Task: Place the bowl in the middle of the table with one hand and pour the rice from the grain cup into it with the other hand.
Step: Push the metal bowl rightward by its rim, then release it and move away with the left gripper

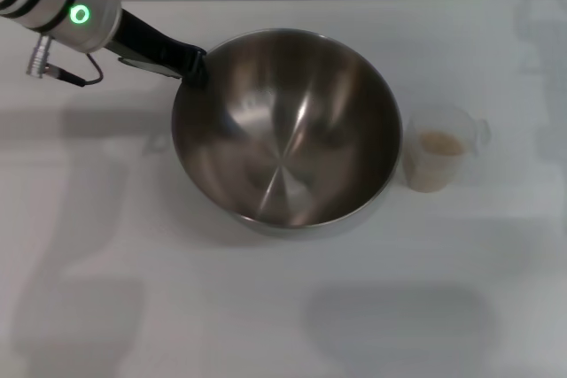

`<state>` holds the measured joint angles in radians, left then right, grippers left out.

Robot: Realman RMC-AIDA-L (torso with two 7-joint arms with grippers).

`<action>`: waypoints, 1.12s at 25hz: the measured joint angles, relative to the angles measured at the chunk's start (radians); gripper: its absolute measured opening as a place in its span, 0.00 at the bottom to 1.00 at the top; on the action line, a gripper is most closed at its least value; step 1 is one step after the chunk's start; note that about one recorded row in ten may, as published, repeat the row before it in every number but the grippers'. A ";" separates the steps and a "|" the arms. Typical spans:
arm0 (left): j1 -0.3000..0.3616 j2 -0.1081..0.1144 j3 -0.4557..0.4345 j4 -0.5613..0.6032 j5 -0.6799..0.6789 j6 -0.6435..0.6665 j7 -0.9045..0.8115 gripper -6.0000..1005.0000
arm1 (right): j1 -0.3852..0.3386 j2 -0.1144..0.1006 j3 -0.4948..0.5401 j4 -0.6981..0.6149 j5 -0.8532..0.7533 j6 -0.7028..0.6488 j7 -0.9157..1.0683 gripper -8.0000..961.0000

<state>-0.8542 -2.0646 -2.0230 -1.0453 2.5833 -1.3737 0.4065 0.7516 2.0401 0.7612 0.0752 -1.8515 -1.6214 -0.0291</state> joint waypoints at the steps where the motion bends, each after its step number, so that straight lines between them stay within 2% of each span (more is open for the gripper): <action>1: 0.000 0.000 0.000 0.000 0.000 0.000 0.000 0.05 | 0.000 0.000 0.000 0.000 0.000 0.000 0.000 0.53; 8: -0.019 0.002 0.031 0.080 0.011 0.071 0.000 0.05 | -0.001 -0.001 -0.002 0.001 0.000 0.000 0.000 0.53; 25: -0.010 0.006 0.046 0.111 0.020 0.127 -0.002 0.06 | -0.003 0.002 -0.003 0.005 0.000 -0.007 0.000 0.53; 28: -0.009 0.006 0.045 0.105 0.020 0.133 -0.006 0.17 | -0.003 0.003 -0.003 0.005 0.000 -0.009 0.000 0.53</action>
<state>-0.8635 -2.0585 -1.9781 -0.9402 2.6030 -1.2410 0.4007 0.7486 2.0428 0.7577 0.0798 -1.8515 -1.6301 -0.0291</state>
